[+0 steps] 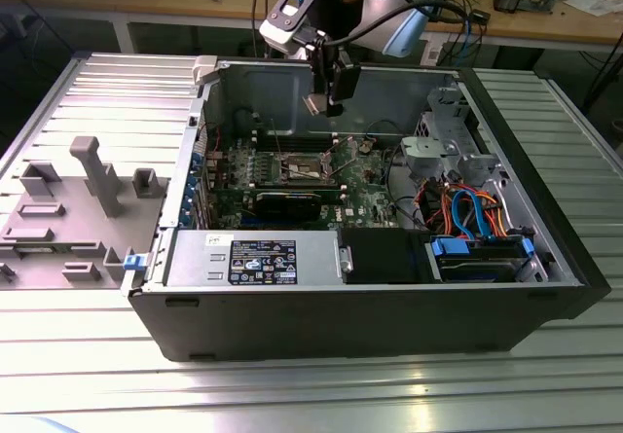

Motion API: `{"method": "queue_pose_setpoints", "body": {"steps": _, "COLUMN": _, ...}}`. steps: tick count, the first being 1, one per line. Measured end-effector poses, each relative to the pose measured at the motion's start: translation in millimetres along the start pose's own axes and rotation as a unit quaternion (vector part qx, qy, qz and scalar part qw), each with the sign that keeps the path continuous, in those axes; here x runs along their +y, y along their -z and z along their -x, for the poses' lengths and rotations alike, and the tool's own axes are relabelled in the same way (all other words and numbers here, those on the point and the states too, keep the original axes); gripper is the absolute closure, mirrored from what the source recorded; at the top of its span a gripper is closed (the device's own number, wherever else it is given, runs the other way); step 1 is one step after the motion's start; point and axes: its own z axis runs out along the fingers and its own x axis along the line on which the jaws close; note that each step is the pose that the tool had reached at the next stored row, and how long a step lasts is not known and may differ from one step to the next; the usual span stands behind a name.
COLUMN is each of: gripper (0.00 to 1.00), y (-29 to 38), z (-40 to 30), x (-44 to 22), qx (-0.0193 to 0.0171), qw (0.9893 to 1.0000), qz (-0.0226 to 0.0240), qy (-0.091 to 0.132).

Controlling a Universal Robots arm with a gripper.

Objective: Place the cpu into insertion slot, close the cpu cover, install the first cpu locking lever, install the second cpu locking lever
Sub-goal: 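Place the cpu into insertion slot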

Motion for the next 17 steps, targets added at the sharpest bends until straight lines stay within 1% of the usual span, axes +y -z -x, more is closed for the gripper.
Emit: {"method": "queue_pose_setpoints", "body": {"steps": 17, "gripper": 0.46, "y": 0.0, "z": -0.2, "x": 0.0, "qx": -0.0005, "qw": 1.0000, "qz": 0.0001, "qy": -0.007}}
